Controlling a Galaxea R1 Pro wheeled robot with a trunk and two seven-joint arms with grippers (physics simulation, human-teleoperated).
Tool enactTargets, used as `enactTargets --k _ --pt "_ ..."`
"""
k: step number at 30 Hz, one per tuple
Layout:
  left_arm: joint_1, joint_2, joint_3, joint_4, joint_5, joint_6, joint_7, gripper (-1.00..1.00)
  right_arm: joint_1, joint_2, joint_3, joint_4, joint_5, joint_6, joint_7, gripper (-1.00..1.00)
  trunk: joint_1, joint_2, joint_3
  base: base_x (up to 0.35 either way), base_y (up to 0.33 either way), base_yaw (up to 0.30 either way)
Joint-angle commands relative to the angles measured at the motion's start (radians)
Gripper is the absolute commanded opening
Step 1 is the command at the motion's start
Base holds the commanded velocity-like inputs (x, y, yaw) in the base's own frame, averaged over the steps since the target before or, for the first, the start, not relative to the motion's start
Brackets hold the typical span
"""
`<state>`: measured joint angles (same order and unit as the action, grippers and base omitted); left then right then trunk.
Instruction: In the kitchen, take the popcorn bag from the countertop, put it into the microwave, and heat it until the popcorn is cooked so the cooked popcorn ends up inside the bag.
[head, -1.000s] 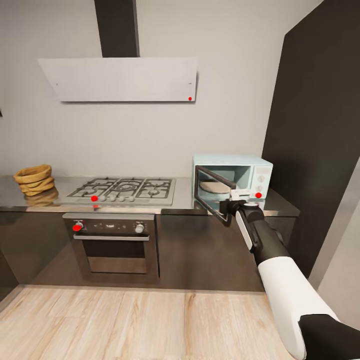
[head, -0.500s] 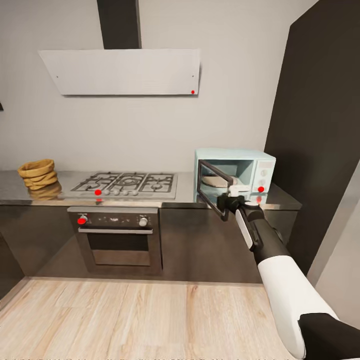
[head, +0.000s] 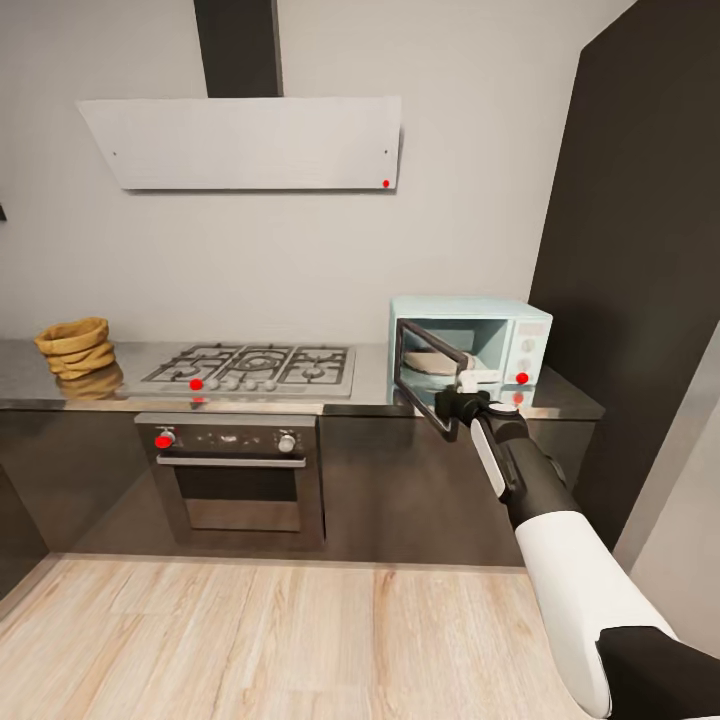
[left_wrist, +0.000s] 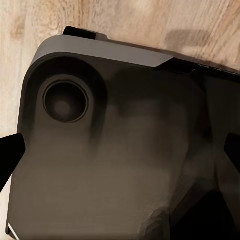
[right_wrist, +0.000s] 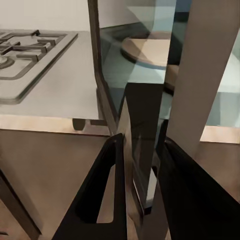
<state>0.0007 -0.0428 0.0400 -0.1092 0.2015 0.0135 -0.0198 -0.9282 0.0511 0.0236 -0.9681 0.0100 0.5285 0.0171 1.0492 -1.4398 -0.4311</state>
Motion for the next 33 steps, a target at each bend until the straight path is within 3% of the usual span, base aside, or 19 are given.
enactTargets --k 1,33 --pt "0.001 0.000 0.004 -0.003 0.006 0.002 -0.002 1.00 -0.001 -0.001 -0.003 0.000 0.034 0.100 -0.005 -1.00 -0.029 -0.001 -0.001 0.000 0.000 0.000" --pt "0.001 0.000 0.004 -0.003 0.006 0.002 -0.003 1.00 -0.001 -0.001 -0.002 -0.002 0.036 0.100 -0.002 -1.00 -0.029 -0.001 -0.001 0.000 0.038 0.000"
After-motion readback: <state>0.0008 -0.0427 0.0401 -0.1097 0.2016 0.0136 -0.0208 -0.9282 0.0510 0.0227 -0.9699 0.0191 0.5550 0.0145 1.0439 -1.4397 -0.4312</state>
